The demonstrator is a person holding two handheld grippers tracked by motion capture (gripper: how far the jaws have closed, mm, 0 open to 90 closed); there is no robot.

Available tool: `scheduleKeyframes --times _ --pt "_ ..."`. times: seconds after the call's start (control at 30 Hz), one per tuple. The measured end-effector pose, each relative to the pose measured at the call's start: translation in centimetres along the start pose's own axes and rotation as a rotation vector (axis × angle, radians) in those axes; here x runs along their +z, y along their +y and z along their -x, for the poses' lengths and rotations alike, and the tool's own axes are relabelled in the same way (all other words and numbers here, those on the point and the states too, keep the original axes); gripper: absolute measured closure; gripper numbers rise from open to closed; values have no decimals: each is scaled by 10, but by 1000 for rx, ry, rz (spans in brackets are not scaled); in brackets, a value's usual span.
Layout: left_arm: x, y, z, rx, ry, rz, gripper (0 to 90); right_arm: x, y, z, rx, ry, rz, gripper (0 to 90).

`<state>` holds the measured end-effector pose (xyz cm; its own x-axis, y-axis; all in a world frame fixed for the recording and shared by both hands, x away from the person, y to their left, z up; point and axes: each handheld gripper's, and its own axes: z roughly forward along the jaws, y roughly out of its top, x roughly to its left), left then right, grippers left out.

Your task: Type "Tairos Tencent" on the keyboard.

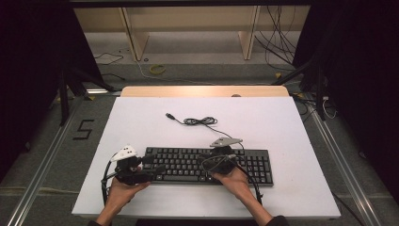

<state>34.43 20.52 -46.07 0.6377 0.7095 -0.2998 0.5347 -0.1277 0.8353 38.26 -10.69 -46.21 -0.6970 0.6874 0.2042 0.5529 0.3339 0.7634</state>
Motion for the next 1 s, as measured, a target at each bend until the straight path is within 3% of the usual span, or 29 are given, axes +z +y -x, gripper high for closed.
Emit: scheduleKeyframes --times 0.47,1.0 --pt "3 1 -4 -11 22 -14 313 -11 -1 -6 6 47 26 476" --pt "10 1 -10 -20 46 -51 361 -20 -5 -9 1 59 48 400"
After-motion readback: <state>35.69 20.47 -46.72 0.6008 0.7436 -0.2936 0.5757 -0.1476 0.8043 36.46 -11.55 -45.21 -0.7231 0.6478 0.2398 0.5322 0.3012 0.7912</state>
